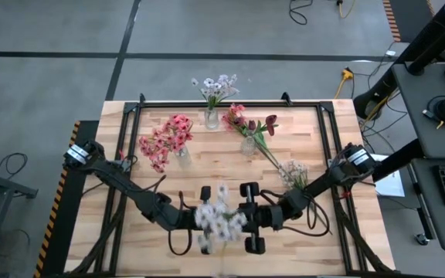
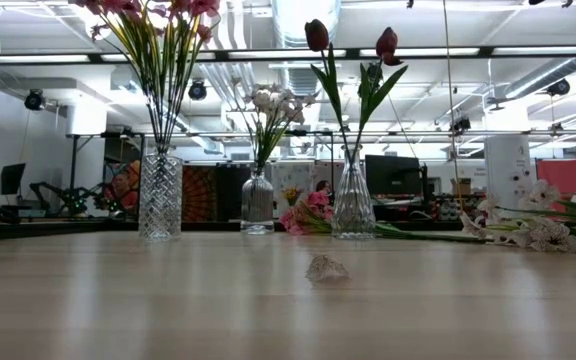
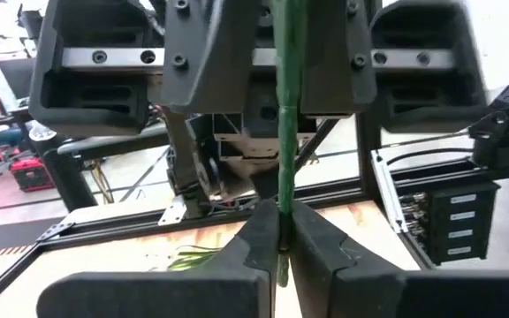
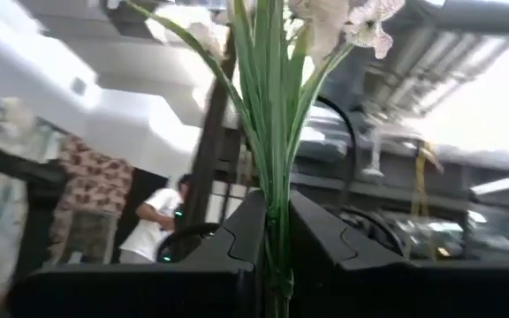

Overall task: Sort flowers into vase by color
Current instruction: Put the top white flower into the top transparent vase

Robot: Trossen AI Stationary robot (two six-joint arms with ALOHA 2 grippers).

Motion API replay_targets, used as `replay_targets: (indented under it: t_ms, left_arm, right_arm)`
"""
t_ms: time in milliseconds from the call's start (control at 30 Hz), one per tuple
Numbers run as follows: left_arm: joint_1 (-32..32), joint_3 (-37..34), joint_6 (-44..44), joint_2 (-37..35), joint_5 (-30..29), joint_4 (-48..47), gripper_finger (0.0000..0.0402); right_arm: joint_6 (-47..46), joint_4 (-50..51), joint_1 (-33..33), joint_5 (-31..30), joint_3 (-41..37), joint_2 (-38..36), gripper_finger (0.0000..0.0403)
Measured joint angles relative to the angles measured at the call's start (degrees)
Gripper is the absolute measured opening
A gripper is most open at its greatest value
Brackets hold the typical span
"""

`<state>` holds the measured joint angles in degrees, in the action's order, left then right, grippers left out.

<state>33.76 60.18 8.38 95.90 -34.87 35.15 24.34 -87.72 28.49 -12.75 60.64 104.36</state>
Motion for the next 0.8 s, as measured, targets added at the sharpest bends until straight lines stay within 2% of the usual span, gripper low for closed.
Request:
replay_targets:
  t_ms: [233,400,467,567,667,800]
  left_arm:
    - [0.66,0.0,-0.52,-0.9,-3.05,-3.1,0.0002]
    - [2.25,0.0,-3.29,-3.4,-6.69,-9.84,0.0002]
    - [2.95,0.0,-4.9,-4.83,-8.39,-13.08,0.0002]
    - [3.74,0.0,-8.6,-6.57,-10.9,-18.28,0.0002]
    - [4.29,0.0,-11.97,-7.68,-11.72,-23.2,0.0001]
    - [4.59,0.0,-13.62,-7.98,-12.77,-26.39,0.0001]
  right_arm:
    - [-0.47,0.59,0.09,-2.67,-0.04,-0.11,0.0087]
    - [0.02,3.92,1.03,-10.25,-0.07,-1.84,0.0127]
    - [0.69,6.87,1.3,-11.4,-0.07,-2.9,0.0142]
    - [0.42,13.11,1.79,-12.94,-0.06,-5.0,0.0163]
    - [-1.59,21.35,2.14,-17.09,0.17,-7.94,0.0182]
    - [-7.17,40.95,2.14,-20.43,2.49,-12.71,0.02]
